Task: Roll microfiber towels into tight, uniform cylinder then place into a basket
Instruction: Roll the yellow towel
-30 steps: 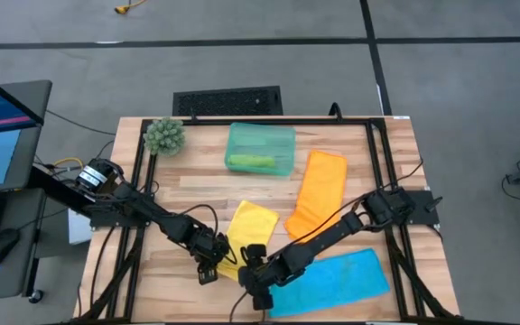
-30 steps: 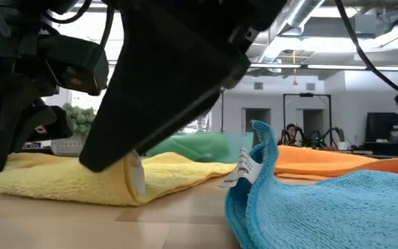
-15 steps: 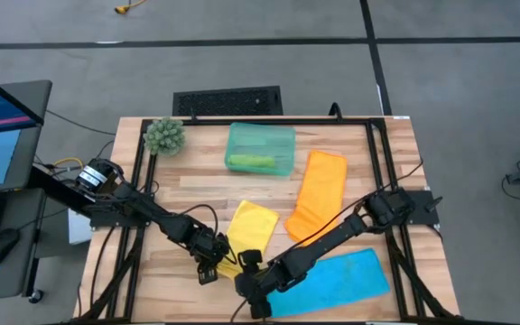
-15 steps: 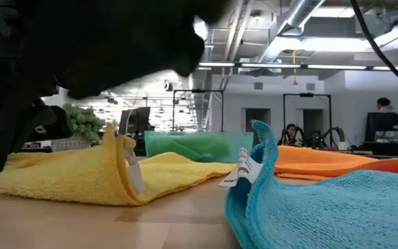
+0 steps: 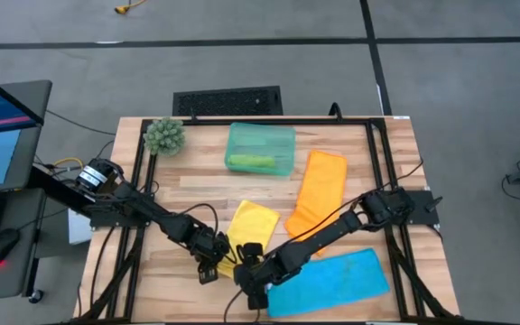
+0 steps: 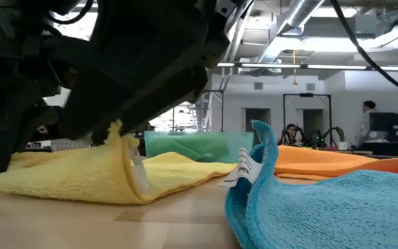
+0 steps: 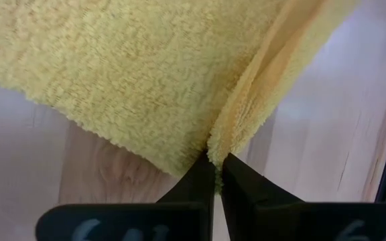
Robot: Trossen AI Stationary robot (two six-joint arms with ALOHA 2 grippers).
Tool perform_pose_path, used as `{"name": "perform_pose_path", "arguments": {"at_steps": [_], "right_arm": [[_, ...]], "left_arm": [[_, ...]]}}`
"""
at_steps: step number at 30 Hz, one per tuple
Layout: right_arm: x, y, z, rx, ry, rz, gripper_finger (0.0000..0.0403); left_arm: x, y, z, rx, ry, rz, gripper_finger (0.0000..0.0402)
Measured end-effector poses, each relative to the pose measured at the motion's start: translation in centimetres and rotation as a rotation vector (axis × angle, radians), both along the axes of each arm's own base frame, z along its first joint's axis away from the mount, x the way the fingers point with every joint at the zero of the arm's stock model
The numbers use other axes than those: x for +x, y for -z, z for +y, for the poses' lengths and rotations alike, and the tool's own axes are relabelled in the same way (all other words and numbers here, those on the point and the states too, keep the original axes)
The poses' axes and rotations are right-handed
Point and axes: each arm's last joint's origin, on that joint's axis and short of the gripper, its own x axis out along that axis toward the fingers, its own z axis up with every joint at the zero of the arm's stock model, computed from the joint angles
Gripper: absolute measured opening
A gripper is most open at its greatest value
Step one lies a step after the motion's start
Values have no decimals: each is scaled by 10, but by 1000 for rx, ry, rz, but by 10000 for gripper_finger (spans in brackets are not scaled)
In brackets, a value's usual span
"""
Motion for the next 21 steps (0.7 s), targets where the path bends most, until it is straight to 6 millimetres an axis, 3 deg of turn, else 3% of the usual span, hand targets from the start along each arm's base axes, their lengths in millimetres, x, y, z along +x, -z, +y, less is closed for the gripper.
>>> {"name": "perform_pose_path", "arguments": {"at_steps": [14,21], "right_arm": [[1,-1,-1,42,73,3,216],[-2,-5,16,81,50,-61,216]], "left_arm": [[0,0,0,-12,2,10,4],[-1,0,0,-13,5,11,4]]}}
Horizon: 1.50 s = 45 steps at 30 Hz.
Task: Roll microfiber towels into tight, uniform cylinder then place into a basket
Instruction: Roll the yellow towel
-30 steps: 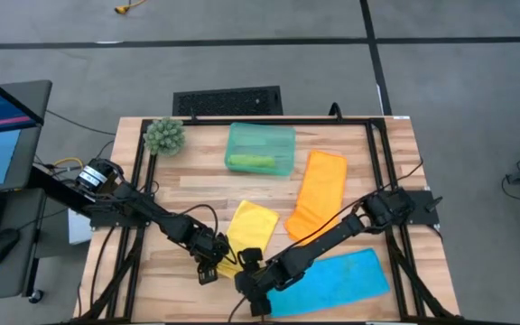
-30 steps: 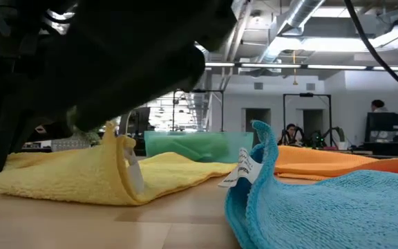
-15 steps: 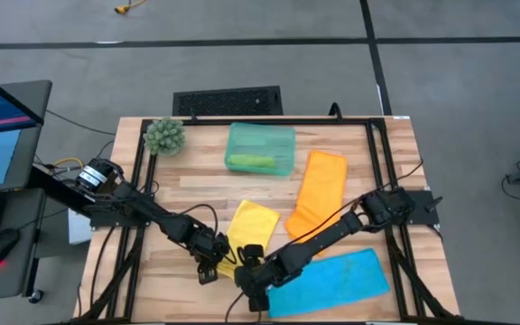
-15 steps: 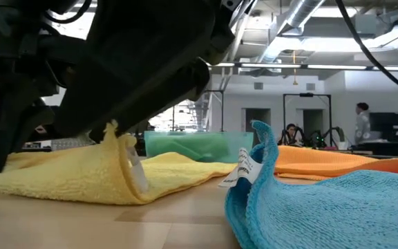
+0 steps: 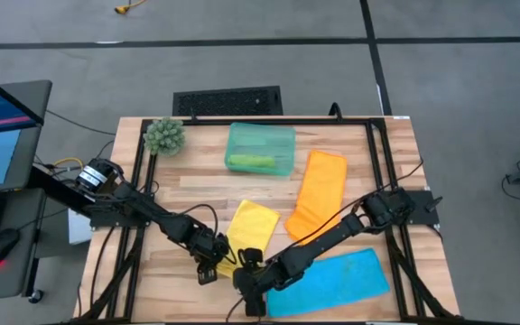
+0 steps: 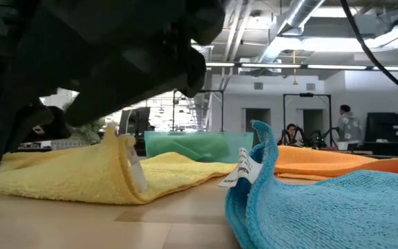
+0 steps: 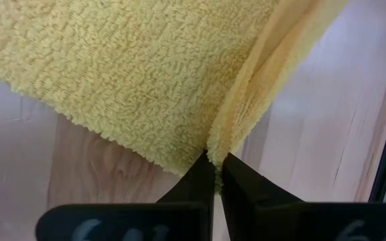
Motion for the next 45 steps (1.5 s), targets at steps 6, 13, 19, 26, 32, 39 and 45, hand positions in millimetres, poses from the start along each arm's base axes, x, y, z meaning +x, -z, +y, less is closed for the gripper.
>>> {"name": "perform_pose_path", "arguments": {"at_steps": [6,13,19,26,32,39,45], "right_arm": [[-2,1,1,-11,-7,19,216],[0,10,-14,-26,31,59,216],[-6,22,-12,-18,33,62,216],[-6,24,-17,-33,44,82,216],[2,32,-26,-31,73,83,210],[2,46,-10,24,62,95,174],[3,47,-11,20,65,92,147]], "left_arm": [[0,0,0,0,0,0,4],[0,0,0,3,6,-2,4],[0,0,1,17,-2,-9,4],[0,0,1,18,-2,-10,4],[0,0,1,23,1,-13,4],[1,0,2,39,-25,-21,16],[2,0,3,37,-37,-22,49]]}}
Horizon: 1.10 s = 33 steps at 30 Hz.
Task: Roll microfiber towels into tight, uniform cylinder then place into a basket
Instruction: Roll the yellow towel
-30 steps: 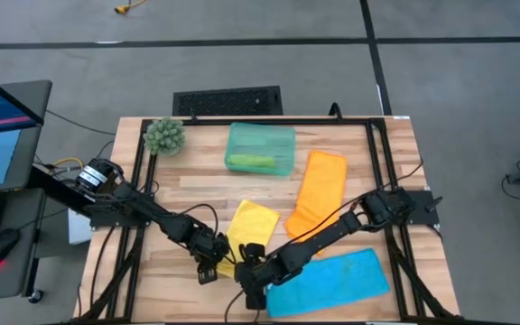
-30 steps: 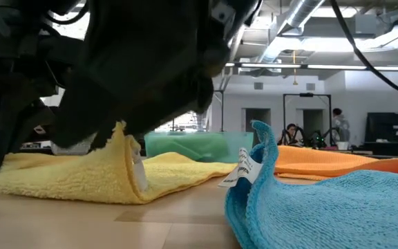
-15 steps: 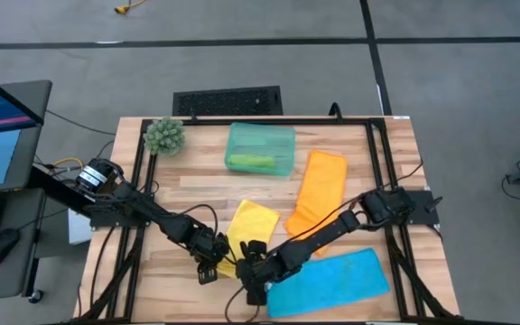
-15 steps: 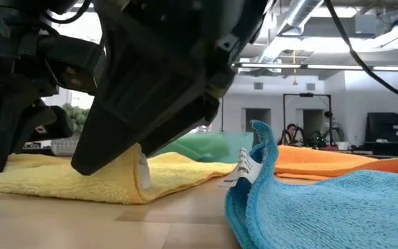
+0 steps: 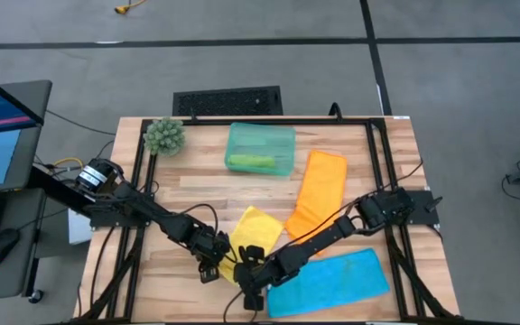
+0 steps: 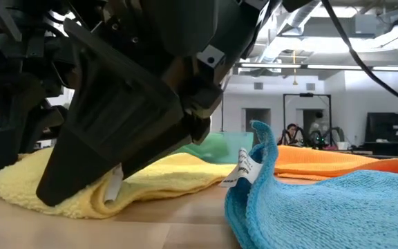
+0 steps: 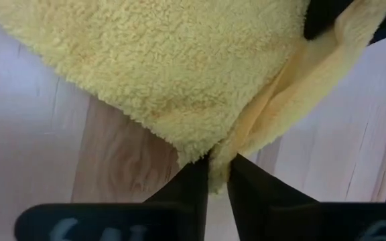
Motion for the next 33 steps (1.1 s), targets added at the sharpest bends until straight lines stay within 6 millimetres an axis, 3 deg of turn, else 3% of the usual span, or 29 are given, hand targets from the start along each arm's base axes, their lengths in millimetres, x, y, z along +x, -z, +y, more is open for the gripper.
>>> {"name": "perform_pose_path", "arguments": {"at_steps": [9,22,33], "right_arm": [[3,-3,-6,70,91,23,126],[11,-8,-17,263,163,67,243],[19,-16,-28,360,205,52,239]], "left_arm": [[-1,0,-1,-22,3,15,85],[-1,0,0,-18,1,16,87],[-1,0,0,-9,4,14,87]]}}
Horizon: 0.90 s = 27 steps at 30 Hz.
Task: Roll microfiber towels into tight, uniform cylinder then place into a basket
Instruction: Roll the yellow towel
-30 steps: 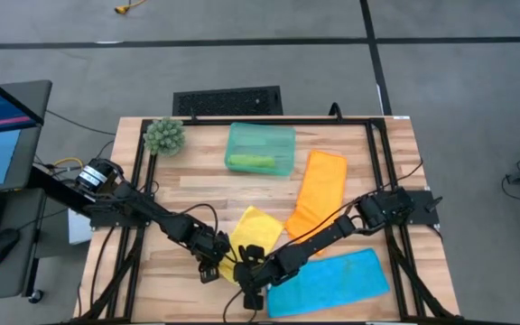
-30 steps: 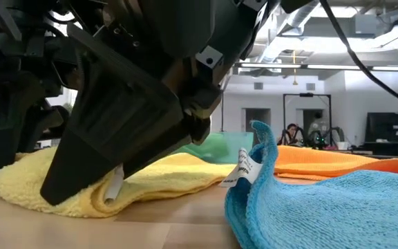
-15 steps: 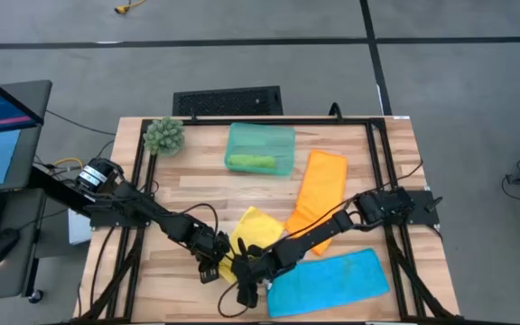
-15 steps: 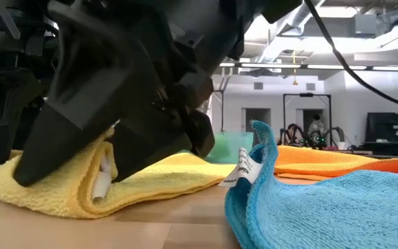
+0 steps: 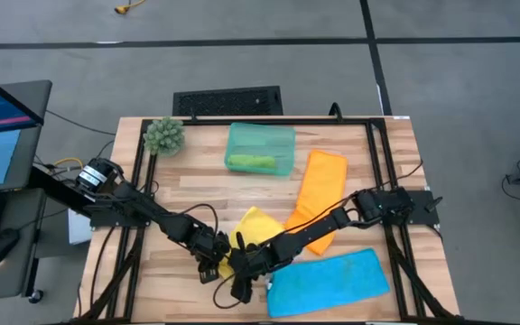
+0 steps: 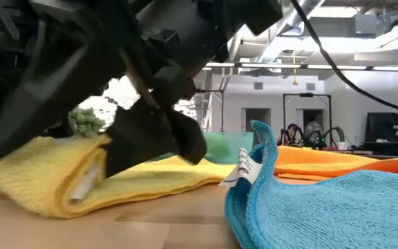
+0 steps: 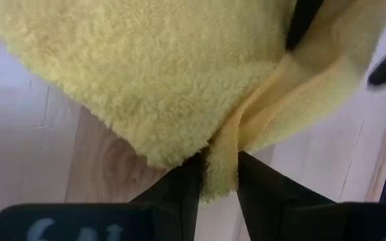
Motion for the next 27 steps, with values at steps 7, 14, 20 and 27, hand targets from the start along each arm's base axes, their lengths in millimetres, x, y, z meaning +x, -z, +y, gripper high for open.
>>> {"name": "perform_pose_path", "arguments": {"at_steps": [7,14,20,27], "right_arm": [[-19,-37,13,-135,-39,-49,215],[-27,-47,30,-202,-143,-131,208],[-24,-50,30,-304,-201,-219,210],[-24,-31,29,-322,-197,-192,208]], "left_arm": [[-1,0,1,16,10,3,87],[-1,0,1,12,0,2,87],[0,0,0,4,-19,2,87],[0,0,0,2,-32,3,87]]}}
